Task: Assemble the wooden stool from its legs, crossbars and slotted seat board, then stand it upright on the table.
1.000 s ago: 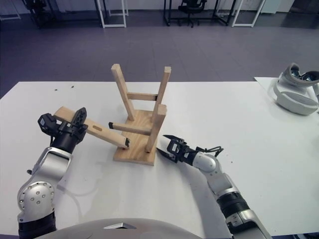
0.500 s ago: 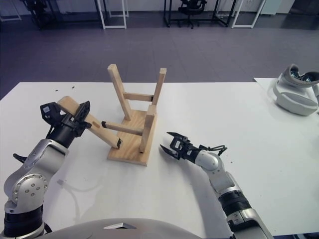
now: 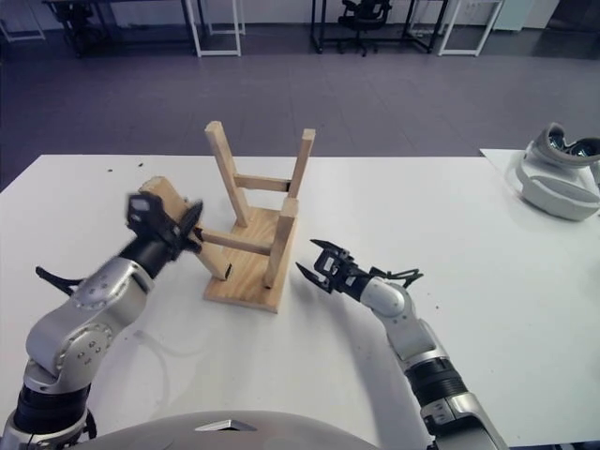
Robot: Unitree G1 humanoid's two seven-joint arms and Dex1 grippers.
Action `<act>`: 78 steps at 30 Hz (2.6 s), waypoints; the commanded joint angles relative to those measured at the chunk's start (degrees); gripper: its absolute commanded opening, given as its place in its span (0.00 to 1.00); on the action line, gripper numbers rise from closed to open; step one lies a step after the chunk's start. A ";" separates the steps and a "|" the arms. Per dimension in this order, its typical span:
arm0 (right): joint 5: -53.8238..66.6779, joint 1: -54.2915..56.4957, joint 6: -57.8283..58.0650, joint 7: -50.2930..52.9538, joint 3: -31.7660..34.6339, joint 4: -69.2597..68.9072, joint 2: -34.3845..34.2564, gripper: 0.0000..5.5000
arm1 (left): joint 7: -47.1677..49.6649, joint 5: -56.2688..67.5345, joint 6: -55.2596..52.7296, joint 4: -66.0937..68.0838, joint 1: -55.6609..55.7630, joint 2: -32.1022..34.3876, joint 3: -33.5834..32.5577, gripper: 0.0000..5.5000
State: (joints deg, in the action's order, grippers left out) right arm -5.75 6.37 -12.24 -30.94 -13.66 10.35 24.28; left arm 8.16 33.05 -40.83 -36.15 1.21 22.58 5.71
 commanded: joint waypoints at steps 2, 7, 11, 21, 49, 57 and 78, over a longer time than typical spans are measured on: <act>0.05 0.06 2.12 1.19 1.42 -1.49 -0.36 0.56 | -4.50 -1.62 -2.96 3.12 -4.60 -0.46 3.67 0.44; 8.92 -0.43 9.01 3.09 9.12 -6.73 -2.30 0.56 | -8.18 9.27 -0.96 -1.24 -3.22 -7.57 -2.11 0.53; 15.55 -0.27 16.31 4.78 15.17 -13.54 -2.86 0.56 | -9.87 13.52 -1.50 -6.80 -6.65 -7.29 -3.57 0.53; 57.28 19.12 42.71 12.82 34.79 -38.19 2.26 0.56 | -18.86 27.03 2.41 -10.26 19.23 12.14 -23.45 0.53; 48.04 1.80 44.64 3.21 13.15 -32.85 4.46 0.56 | -31.69 29.44 5.28 20.54 6.20 18.02 -32.02 0.53; 55.78 1.37 48.57 0.11 8.47 -44.77 0.76 0.56 | -54.16 12.24 7.53 19.97 -19.88 24.74 -24.33 0.53; 7.43 33.24 -0.02 1.58 5.16 54.87 -9.30 0.56 | -61.02 -15.84 12.32 20.90 -14.64 30.15 -0.17 0.53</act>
State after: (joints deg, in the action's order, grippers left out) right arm 6.40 36.52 -7.89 -29.42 -5.14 60.04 17.27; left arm -52.40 20.47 -27.94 -18.05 -14.01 51.02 3.79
